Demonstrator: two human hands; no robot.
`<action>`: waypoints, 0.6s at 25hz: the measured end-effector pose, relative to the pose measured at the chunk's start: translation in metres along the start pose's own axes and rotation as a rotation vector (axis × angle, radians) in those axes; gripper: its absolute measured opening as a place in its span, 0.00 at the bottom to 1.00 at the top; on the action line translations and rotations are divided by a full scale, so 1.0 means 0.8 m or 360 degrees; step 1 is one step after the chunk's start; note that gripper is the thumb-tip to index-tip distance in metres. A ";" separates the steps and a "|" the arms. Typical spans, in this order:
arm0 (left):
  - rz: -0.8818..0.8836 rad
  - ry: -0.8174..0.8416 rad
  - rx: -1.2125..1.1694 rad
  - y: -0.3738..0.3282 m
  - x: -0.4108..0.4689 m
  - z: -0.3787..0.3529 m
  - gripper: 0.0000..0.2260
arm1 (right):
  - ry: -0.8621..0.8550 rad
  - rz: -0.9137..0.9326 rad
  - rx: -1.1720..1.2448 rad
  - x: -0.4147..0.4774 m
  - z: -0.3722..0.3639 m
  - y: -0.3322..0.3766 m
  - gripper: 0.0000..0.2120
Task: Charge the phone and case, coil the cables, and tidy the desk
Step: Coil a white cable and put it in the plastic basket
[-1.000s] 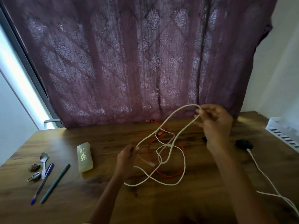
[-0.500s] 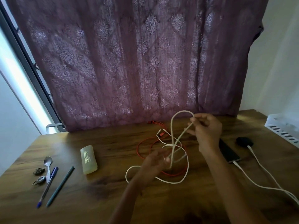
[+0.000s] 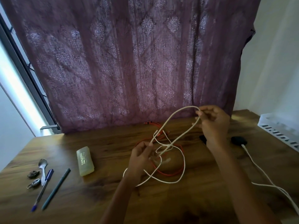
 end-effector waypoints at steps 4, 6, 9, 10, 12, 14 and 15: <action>-0.0100 0.0011 0.0267 -0.005 0.000 0.033 0.14 | -0.0159 -0.0034 -0.0031 0.027 0.030 -0.004 0.06; -0.0040 -0.0033 0.0388 0.011 -0.001 0.057 0.13 | -0.0214 0.0011 -0.0051 0.042 0.043 0.002 0.05; 0.0055 -0.0094 0.0351 0.021 -0.006 0.080 0.13 | -0.0200 -0.0089 -0.0150 0.057 0.048 -0.011 0.05; 0.0088 -0.0113 0.0319 0.017 -0.008 0.081 0.13 | -0.0127 -0.0183 -0.0212 0.054 0.042 -0.024 0.05; 0.0183 -0.0143 0.0191 0.010 -0.008 0.078 0.13 | 0.0067 -0.0333 -0.0432 0.040 0.025 -0.054 0.06; 0.0280 -0.0149 0.0046 0.002 -0.005 0.074 0.13 | 0.0312 -0.0349 -0.0816 0.015 0.004 -0.073 0.06; 0.0316 -0.0136 -0.0034 -0.003 -0.003 0.071 0.13 | 0.0439 -0.0313 -0.1058 0.000 -0.008 -0.078 0.13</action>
Point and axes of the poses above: each hand's wrist, its own x-axis towards the middle knuckle, its own z-axis out of the back of the hand, y = z × x, the point moved 6 cm from there along x, towards the middle knuckle, and after that the axes turned 6 degrees about x, right-handed, at the moved point
